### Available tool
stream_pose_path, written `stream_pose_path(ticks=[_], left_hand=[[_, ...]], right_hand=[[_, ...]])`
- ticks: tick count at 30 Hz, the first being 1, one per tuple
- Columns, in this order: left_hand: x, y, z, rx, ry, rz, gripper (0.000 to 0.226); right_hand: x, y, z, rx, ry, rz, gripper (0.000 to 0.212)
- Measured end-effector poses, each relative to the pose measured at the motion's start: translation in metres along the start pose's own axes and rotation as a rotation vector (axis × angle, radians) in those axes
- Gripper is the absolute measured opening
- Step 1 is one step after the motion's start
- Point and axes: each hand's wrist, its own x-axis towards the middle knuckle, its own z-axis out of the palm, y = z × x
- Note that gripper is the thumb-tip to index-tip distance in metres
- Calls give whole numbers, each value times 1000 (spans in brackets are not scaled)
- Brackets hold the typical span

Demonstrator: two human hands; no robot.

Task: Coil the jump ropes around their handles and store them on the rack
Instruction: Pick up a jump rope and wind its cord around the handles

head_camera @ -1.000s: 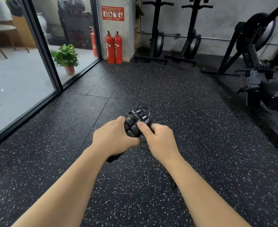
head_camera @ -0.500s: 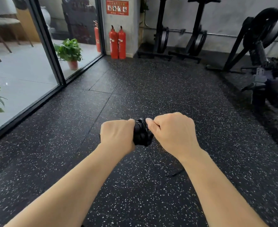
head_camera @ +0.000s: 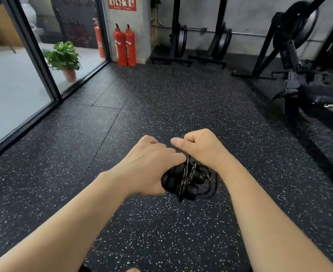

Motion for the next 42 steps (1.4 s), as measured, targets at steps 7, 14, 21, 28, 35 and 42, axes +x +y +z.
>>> stream_pose_path(ticks=[7, 14, 21, 28, 35, 42], left_hand=[[-2, 8, 3, -380, -1, -355, 40], [-1, -19, 7, -703, 130, -768, 40], [-5, -39, 10, -660, 176, -971, 36], [-9, -45, 8, -260, 47, -1026, 39], [3, -18, 8, 152, -30, -661, 33], [9, -6, 1, 190, -217, -394, 24]], right_hand=[[0, 9, 12, 266, -61, 212, 35], [-1, 6, 32, 45, 26, 321, 46], [-9, -10, 34, -228, -45, 297, 50], [-24, -51, 27, -491, 116, -29, 51], [-14, -51, 17, -447, 89, -158, 45], [-8, -30, 1, -397, 67, -96, 53]])
